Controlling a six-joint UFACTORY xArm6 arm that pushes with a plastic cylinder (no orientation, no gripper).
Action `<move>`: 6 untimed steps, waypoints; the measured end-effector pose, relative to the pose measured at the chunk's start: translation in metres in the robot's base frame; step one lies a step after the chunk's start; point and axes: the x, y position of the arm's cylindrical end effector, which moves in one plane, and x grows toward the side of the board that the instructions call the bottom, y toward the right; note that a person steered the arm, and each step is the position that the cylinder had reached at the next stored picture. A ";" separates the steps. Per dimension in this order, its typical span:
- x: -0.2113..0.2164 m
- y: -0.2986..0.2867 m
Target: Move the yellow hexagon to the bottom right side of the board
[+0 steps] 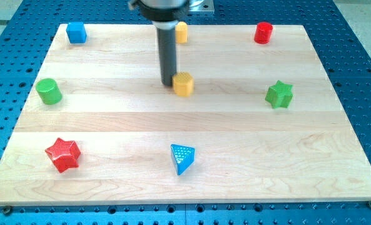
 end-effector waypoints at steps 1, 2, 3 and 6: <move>0.055 0.055; 0.031 0.054; 0.037 0.087; 0.156 0.190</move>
